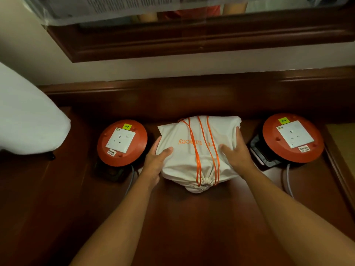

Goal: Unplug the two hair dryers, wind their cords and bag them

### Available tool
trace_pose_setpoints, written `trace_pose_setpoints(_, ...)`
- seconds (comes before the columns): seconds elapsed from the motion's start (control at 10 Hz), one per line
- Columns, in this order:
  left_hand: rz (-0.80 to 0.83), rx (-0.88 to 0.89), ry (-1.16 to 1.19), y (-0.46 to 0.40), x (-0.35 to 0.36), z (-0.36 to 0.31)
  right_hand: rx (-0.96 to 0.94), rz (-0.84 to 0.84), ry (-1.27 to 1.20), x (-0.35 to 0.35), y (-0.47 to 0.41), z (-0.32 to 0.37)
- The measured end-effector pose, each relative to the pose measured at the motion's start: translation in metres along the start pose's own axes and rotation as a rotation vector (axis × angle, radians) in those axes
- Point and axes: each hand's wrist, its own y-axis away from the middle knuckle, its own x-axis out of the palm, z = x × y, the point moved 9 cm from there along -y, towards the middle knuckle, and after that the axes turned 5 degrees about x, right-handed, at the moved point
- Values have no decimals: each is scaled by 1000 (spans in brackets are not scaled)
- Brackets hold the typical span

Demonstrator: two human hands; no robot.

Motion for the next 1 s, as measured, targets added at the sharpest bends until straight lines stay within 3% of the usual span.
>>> trace_pose_setpoints(0.5,-65,-30,-9,-10,-6,17,129,-42,89,1,-26,-19)
trace_pose_setpoints(0.7,-33,-19,-214,-11,-8,17,190,-2,139,0,-28,-23)
trace_pose_setpoints(1.0,-71,69,-494,6,1,-27,125,-69,335,-24,-8,1)
